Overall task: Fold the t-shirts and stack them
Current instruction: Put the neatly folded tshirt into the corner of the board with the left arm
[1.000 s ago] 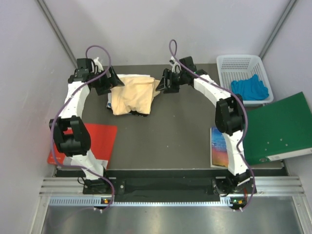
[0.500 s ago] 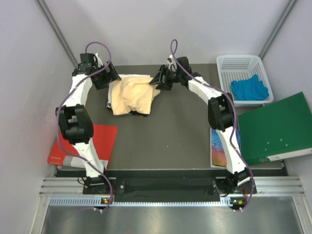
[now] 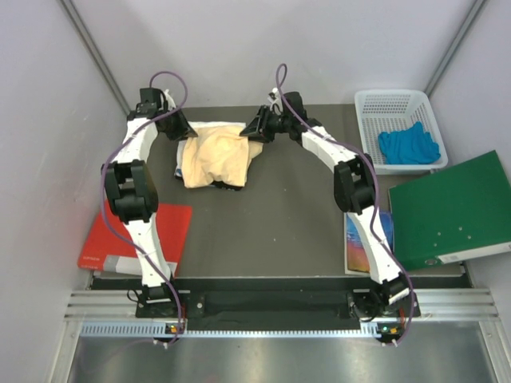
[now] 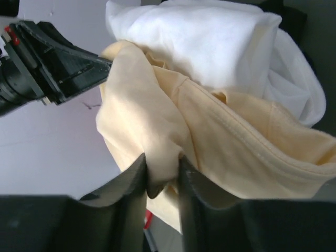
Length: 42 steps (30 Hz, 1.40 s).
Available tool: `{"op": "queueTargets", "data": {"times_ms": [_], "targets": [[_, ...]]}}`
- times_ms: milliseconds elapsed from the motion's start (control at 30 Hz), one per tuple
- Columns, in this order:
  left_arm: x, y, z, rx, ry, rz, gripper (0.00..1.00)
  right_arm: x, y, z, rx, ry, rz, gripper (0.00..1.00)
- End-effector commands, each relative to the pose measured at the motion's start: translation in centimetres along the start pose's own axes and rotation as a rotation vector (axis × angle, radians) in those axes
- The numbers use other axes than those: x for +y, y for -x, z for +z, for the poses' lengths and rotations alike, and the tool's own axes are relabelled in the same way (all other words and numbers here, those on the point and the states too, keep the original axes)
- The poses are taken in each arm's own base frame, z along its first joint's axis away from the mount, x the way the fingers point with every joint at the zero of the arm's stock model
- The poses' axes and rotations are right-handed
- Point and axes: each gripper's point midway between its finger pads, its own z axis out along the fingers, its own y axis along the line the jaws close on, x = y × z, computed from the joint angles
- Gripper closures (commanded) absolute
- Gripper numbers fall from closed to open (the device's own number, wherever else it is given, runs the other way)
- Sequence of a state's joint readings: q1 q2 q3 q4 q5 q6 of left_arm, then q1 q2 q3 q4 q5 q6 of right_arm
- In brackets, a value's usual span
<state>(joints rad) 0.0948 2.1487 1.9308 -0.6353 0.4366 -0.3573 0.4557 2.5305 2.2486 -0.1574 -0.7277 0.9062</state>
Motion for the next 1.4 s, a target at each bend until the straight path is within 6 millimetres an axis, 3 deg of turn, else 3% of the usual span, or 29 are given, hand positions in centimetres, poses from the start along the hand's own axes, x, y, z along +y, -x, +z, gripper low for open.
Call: {"op": "queueTargets", "data": {"times_ms": [0, 167, 467, 600, 700, 833, 1000, 1067, 1100, 1133, 1167, 1200, 1267, 1300, 1367], "targets": [[-2.6, 2.7, -1.1, -0.075, -0.085, 0.052, 0.98, 2.3, 0.5, 0.6, -0.014, 0.048, -0.027, 0.81], [-4.2, 5.1, -2.7, -0.154, -0.108, 0.062, 1.0, 3.2, 1.3, 0.0, -0.048, 0.037, -0.047, 0.97], [-6.1, 8.9, -4.8, -0.296, -0.126, 0.082, 1.0, 7.2, 4.5, -1.4, -0.186, 0.07, -0.099, 0.97], [-5.3, 9.8, -4.1, -0.311, -0.095, 0.065, 1.0, 6.7, 5.5, -1.2, -0.223, 0.059, -0.083, 0.97], [-3.9, 9.6, -2.0, -0.281, -0.066, 0.044, 1.0, 5.5, 5.9, -1.0, -0.247, 0.022, -0.069, 0.96], [-3.2, 10.5, -0.9, -0.294, -0.043, 0.032, 0.99, 3.9, 6.7, -1.1, -0.289, -0.04, -0.06, 0.95], [-1.7, 9.7, 0.9, -0.259, -0.009, 0.013, 0.95, 2.2, 6.9, -1.2, -0.298, -0.084, -0.038, 0.9], [-0.6, 8.6, 1.6, -0.226, 0.018, 0.0, 0.84, 1.6, 6.6, -1.2, -0.283, -0.091, -0.031, 0.71], [-0.2, 8.1, 2.0, -0.21, 0.032, -0.008, 0.56, 1.7, 6.5, -1.4, -0.281, -0.095, -0.037, 0.6], [0.3, 7.5, 2.2, -0.188, 0.043, -0.01, 0.47, 1.4, 6.4, -1.5, -0.276, -0.104, -0.053, 0.48], [0.3, 7.3, 2.2, -0.181, 0.044, -0.003, 0.4, 1.8, 6.5, -1.9, -0.278, -0.103, -0.07, 0.45], [-0.1, 7.4, 1.7, -0.187, 0.044, 0.006, 0.01, 2.9, 6.7, -2.7, -0.288, -0.102, -0.092, 0.41], [-0.2, 7.5, 0.7, -0.2, 0.066, 0.023, 0.01, 2.7, 6.6, -3.8, -0.291, -0.135, -0.126, 0.28], [-1.0, 8.3, -1.0, -0.233, 0.067, 0.034, 0.01, 4.2, 7.0, -5.2, -0.315, -0.141, -0.151, 0.23], [-1.5, 8.7, -2.6, -0.277, 0.092, 0.048, 0.01, 3.7, 6.8, -6.8, -0.319, -0.19, -0.186, 0.1]]}}
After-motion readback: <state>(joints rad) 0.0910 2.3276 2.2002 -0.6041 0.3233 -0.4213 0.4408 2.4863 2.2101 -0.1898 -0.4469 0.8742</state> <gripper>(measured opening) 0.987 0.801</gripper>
